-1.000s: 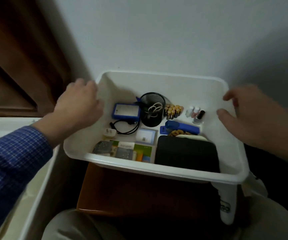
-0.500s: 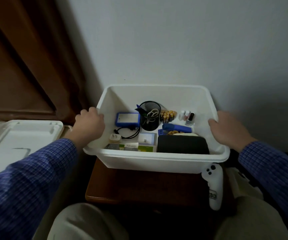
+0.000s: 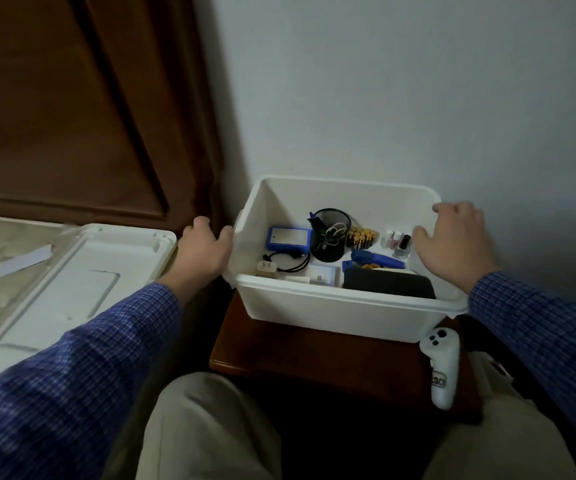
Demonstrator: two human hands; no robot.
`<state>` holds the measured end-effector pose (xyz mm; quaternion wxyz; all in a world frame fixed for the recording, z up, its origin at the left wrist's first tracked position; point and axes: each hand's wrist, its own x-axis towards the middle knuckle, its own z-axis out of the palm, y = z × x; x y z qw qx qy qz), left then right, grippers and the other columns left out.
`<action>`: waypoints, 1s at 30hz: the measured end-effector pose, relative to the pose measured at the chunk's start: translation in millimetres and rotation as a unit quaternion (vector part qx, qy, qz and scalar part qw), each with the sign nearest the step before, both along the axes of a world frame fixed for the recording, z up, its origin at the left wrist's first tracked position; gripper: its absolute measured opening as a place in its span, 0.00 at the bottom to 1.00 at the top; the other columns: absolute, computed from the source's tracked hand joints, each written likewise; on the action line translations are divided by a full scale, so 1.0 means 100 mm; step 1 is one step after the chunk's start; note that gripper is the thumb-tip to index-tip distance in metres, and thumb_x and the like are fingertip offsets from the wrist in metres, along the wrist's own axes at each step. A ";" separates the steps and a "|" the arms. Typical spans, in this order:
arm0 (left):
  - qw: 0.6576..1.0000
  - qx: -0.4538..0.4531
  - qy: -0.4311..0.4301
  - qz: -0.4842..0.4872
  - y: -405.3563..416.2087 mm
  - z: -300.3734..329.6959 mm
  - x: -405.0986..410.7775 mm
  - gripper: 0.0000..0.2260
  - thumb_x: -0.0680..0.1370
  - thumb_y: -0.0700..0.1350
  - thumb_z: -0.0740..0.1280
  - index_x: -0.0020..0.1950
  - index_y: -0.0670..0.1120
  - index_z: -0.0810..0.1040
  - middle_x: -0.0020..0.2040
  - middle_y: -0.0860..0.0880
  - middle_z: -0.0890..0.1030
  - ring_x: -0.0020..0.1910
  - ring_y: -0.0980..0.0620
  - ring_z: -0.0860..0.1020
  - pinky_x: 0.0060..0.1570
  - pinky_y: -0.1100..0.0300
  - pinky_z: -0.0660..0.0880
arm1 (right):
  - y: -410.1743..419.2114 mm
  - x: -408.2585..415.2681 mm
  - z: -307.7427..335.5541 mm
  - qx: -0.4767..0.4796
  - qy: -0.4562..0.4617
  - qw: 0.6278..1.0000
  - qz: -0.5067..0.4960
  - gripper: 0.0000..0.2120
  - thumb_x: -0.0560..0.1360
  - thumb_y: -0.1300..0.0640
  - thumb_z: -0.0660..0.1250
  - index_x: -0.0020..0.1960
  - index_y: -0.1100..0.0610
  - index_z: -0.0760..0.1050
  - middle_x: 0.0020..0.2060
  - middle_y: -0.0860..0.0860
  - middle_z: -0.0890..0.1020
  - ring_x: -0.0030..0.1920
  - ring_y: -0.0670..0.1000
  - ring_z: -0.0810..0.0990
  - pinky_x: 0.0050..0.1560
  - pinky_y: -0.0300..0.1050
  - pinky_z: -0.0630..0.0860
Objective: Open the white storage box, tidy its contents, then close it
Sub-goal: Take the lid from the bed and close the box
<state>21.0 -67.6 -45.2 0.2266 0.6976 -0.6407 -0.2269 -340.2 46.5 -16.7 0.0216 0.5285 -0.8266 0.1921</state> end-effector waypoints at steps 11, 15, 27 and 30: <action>0.952 0.065 0.062 0.293 1.00 -0.32 1.86 0.26 0.77 0.53 0.59 0.69 0.39 0.65 0.69 0.37 0.67 0.64 0.35 0.71 0.64 0.42 0.71 | -0.30 2.56 -0.08 -0.027 -0.223 0.872 0.435 0.11 0.76 0.59 0.66 0.56 0.48 0.73 0.46 0.43 0.75 0.42 0.42 0.76 0.44 0.31 0.72; 0.930 0.114 0.055 0.345 1.30 -0.58 2.41 0.25 0.73 0.52 0.61 0.61 0.33 0.70 0.60 0.33 0.76 0.53 0.35 0.77 0.50 0.47 0.78 | -0.40 3.51 -0.51 0.151 -0.285 0.833 0.451 0.11 0.77 0.57 0.65 0.59 0.51 0.73 0.43 0.46 0.79 0.42 0.45 0.79 0.44 0.39 0.75; 0.902 0.224 0.152 0.335 0.88 -0.81 2.69 0.19 0.74 0.46 0.61 0.61 0.37 0.74 0.50 0.43 0.77 0.50 0.41 0.79 0.47 0.52 0.81 | -0.60 4.88 -1.57 0.299 -0.504 0.791 0.179 0.14 0.76 0.54 0.67 0.56 0.64 0.77 0.42 0.57 0.85 0.39 0.56 0.87 0.44 0.55 0.85; 0.892 0.240 0.201 0.325 0.77 -0.88 2.77 0.22 0.74 0.46 0.59 0.64 0.37 0.75 0.55 0.39 0.79 0.54 0.37 0.80 0.55 0.46 0.80 | -0.65 4.98 -1.64 0.286 -0.487 0.808 0.169 0.14 0.76 0.54 0.67 0.57 0.62 0.78 0.49 0.59 0.85 0.48 0.59 0.85 0.41 0.49 0.82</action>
